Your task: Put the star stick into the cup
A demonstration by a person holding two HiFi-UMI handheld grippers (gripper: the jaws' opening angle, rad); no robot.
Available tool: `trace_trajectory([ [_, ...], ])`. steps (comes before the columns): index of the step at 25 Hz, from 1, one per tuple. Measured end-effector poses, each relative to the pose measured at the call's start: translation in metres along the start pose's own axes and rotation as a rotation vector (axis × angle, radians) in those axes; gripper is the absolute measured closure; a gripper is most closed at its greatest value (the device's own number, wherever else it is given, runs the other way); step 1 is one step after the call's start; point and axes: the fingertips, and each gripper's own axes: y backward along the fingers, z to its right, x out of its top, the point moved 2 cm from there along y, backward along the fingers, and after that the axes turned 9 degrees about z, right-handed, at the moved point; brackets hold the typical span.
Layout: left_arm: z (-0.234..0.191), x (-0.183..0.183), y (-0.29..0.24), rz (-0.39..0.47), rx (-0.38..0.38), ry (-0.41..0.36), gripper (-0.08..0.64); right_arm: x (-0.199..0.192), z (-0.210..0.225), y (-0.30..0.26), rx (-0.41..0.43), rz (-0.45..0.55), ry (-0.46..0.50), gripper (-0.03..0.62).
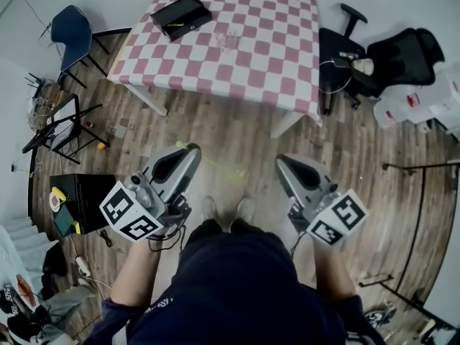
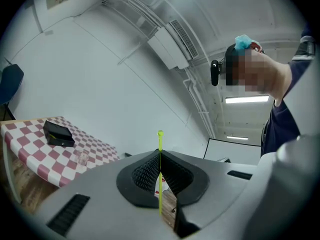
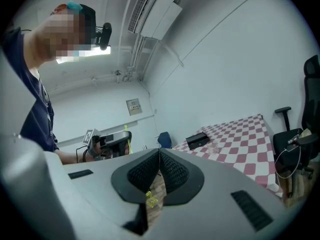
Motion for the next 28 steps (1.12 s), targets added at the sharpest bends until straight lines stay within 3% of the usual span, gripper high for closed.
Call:
trace_trajectory([
  [15, -0.018, 0.000, -0.041, 0.021, 0.064, -0.034, 0.529, 0.016, 0.056, 0.000, 0.037, -0.006, 0.011, 0.577],
  [28, -0.125, 0.020, -0.089, 0.015, 0.046, -0.016, 0.529, 0.019, 0.119, -0.093, 0.009, -0.027, -0.006, 0.577],
])
